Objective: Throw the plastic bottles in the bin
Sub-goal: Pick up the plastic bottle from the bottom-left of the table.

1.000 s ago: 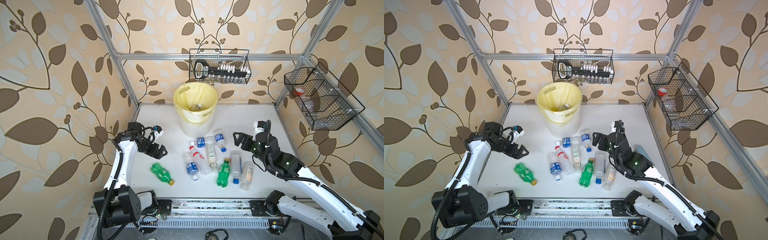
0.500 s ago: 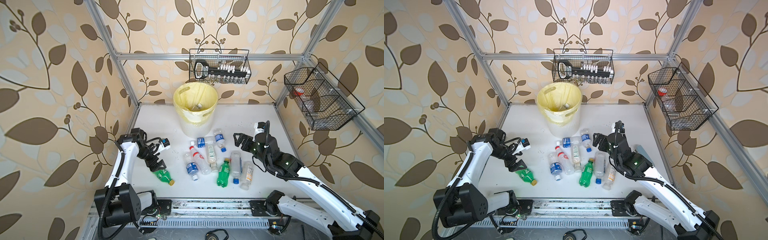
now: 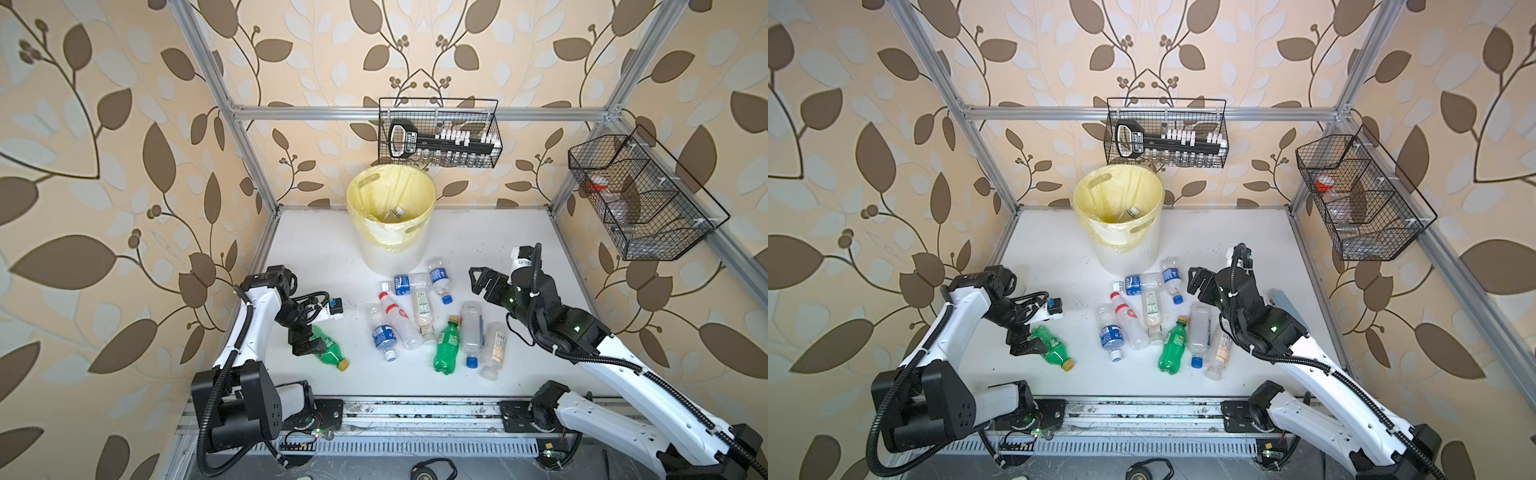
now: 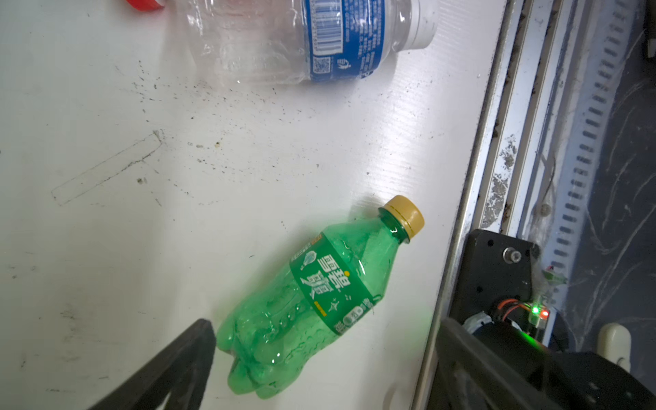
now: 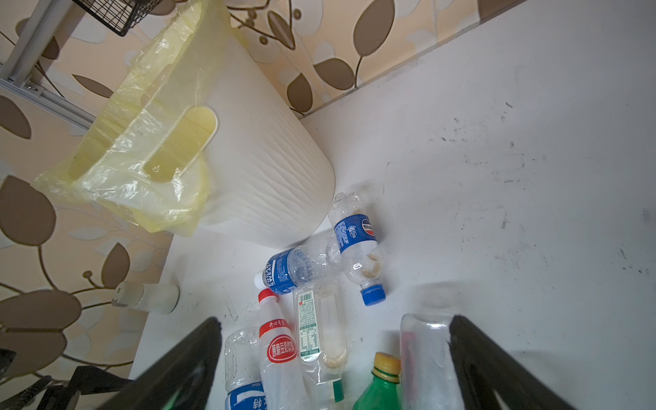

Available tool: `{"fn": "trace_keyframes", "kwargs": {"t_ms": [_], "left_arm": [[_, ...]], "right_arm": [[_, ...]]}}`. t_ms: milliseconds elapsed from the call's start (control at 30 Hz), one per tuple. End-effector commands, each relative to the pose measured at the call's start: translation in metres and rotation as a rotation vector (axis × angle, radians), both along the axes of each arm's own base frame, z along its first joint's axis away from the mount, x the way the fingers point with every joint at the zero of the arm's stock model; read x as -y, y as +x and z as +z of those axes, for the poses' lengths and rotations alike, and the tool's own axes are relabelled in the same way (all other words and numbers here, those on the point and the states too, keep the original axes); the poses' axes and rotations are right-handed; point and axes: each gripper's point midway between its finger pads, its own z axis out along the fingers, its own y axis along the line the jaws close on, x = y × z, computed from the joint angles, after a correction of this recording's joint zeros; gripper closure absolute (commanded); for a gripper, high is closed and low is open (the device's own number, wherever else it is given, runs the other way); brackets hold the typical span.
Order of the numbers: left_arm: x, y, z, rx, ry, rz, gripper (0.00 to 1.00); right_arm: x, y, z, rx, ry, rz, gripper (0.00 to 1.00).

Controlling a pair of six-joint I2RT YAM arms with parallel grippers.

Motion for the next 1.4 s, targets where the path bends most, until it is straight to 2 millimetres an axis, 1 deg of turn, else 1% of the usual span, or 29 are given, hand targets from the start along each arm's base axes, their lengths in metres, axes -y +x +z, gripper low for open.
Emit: {"fn": "trace_keyframes", "kwargs": {"t_ms": [0,67,200,267,400,533,700,800,933,1100,1233,1367], "left_arm": [[-0.005,-0.003,-0.012,0.066,0.026,-0.157,0.01],[-0.006,0.001,-0.018,0.096,0.037,-0.156,0.01],[-0.004,0.002,-0.028,0.131,0.032,-0.181,0.01],[-0.004,0.008,-0.033,0.159,0.035,-0.17,0.01],[-0.005,0.009,-0.043,0.144,0.038,-0.167,0.01],[-0.008,0.013,-0.05,0.126,0.04,-0.135,0.01],[-0.015,0.038,-0.061,0.168,0.067,-0.012,0.01],[-0.017,0.044,-0.063,0.146,0.065,0.021,0.01],[-0.016,0.05,-0.063,0.097,0.037,0.067,0.01],[-0.015,0.059,-0.057,0.069,0.013,0.111,0.01],[-0.013,0.059,-0.059,0.076,0.006,0.116,0.01],[-0.015,0.055,-0.065,0.077,0.02,0.112,0.01]], "right_arm": [[0.006,-0.003,-0.011,-0.024,-0.005,-0.028,0.0],[0.006,-0.003,-0.012,-0.026,-0.006,-0.029,0.0],[0.006,-0.002,-0.013,-0.029,-0.007,-0.03,0.0],[0.007,-0.002,-0.015,-0.036,-0.012,-0.033,0.0],[0.006,-0.001,-0.017,-0.041,-0.016,-0.029,0.0],[0.008,-0.001,-0.019,-0.039,-0.022,-0.037,0.0],[0.006,0.002,-0.027,-0.042,-0.008,-0.035,0.0],[0.006,0.003,-0.034,-0.058,-0.013,-0.032,0.0],[0.006,0.004,-0.038,-0.064,-0.017,-0.032,0.0],[0.01,0.002,-0.04,-0.062,-0.017,-0.038,0.0],[0.013,0.001,-0.044,-0.065,-0.016,-0.045,0.0],[0.018,-0.001,-0.049,-0.072,-0.009,-0.053,0.0]]}}
